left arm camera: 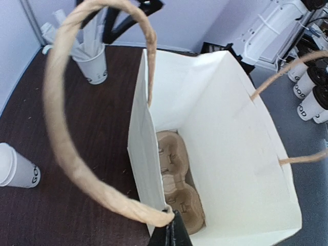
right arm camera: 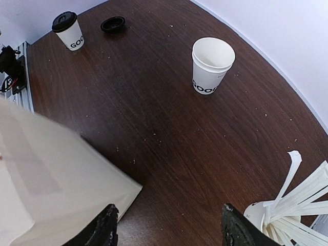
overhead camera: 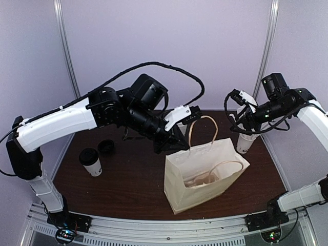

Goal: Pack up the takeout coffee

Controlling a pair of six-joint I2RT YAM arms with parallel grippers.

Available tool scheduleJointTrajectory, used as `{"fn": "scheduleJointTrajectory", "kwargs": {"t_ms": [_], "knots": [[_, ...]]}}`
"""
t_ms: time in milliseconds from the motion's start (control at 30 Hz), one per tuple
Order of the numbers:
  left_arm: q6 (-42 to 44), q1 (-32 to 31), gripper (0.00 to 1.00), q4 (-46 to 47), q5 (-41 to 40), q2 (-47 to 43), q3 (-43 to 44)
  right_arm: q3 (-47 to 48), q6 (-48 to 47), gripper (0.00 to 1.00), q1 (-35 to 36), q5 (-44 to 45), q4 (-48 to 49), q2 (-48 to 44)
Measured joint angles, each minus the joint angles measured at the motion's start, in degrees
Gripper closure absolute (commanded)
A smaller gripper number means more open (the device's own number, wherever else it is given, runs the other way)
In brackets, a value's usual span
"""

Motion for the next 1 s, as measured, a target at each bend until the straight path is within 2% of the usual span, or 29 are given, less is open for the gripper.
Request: {"fn": "scheduleJointTrajectory", "kwargs": {"t_ms": [167,267,333,400,500,767,800,900,1000], "knots": [[1.4,6.1,0.99,-0.2,-0.2,-1.6,-2.8,-0.5,0.0,0.32,0.0,-0.6,0.2,-0.3],[1.6,7.6,0.6,0.0,-0.6,-1.2,-3.5,-0.8,0.0,0.32,0.0,-0.9,0.3,-0.4],[1.5,7.6,0.48,0.4,-2.1,-0.8,-3.5,-1.0,0.0,0.32,0.0,-1.0,0.5,-0.4],[0.9,7.3,0.42,0.5,-4.1,-0.4,-3.5,-1.0,0.0,0.32,-0.1,-1.3,0.5,-0.4],[0.0,7.2,0.42,0.7,-7.9,-0.3,-3.4,-1.1,0.0,0.32,-0.1,-1.7,0.6,-0.4],[-1.1,7.2,0.61,-1.4,-12.1,0.4,-0.8,-2.2,0.0,0.32,-0.2,-2.1,1.0,-0.7],[-1.4,7.2,0.6,-2.3,-12.1,0.9,0.2,-2.2,0.0,0.32,-0.2,-2.1,1.0,-0.7],[-2.8,7.2,0.48,-3.7,-12.4,2.6,3.0,-2.2,0.0,0.32,-0.2,-2.2,1.0,-0.7],[-4.4,7.2,0.41,-4.1,-13.1,2.8,3.2,-2.2,0.0,0.32,-0.2,-2.4,1.1,-0.7]]}}
